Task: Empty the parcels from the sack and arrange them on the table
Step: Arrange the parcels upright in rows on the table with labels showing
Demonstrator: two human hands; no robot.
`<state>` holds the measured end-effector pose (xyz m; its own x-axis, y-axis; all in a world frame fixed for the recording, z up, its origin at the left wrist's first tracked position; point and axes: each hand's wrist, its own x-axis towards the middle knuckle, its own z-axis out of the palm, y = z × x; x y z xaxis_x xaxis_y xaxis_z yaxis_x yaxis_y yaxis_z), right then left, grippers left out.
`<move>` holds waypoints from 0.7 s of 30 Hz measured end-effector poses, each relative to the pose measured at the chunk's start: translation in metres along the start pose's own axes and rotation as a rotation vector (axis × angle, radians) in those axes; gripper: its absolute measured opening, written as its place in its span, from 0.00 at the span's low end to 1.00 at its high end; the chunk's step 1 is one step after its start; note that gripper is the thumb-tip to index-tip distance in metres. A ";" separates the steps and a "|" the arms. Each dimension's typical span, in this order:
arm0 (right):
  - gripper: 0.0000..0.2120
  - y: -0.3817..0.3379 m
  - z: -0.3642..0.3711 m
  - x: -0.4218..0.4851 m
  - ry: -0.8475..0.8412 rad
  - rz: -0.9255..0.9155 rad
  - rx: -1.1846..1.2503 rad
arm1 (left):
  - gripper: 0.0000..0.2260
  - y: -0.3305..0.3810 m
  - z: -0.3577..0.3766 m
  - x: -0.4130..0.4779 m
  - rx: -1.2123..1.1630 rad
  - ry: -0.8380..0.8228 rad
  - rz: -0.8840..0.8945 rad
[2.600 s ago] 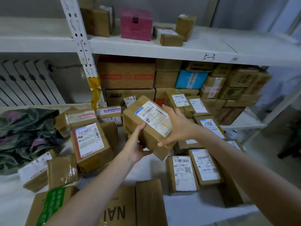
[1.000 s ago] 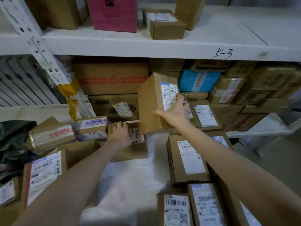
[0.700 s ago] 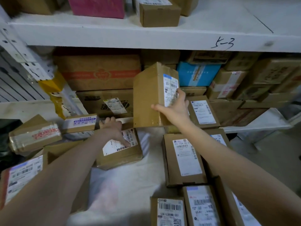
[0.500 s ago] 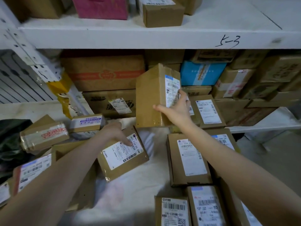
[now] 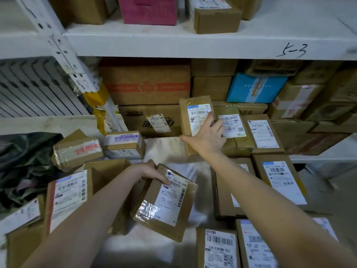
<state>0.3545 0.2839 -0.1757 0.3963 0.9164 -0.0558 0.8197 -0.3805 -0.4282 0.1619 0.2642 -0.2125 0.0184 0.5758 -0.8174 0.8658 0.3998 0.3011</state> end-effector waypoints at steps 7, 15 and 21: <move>0.58 -0.016 0.013 -0.004 -0.040 -0.049 -0.108 | 0.43 -0.002 -0.010 -0.002 -0.594 0.204 0.013; 0.56 -0.017 0.011 0.003 -0.063 0.010 -0.039 | 0.35 0.018 -0.067 -0.010 -0.662 0.730 0.078; 0.55 -0.015 0.009 0.010 -0.111 0.058 0.019 | 0.25 0.036 -0.089 0.016 -0.678 0.742 0.173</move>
<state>0.3423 0.2995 -0.1775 0.3938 0.9014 -0.1800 0.7884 -0.4319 -0.4379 0.1487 0.3517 -0.1713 -0.3977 0.8686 -0.2955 0.4106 0.4566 0.7893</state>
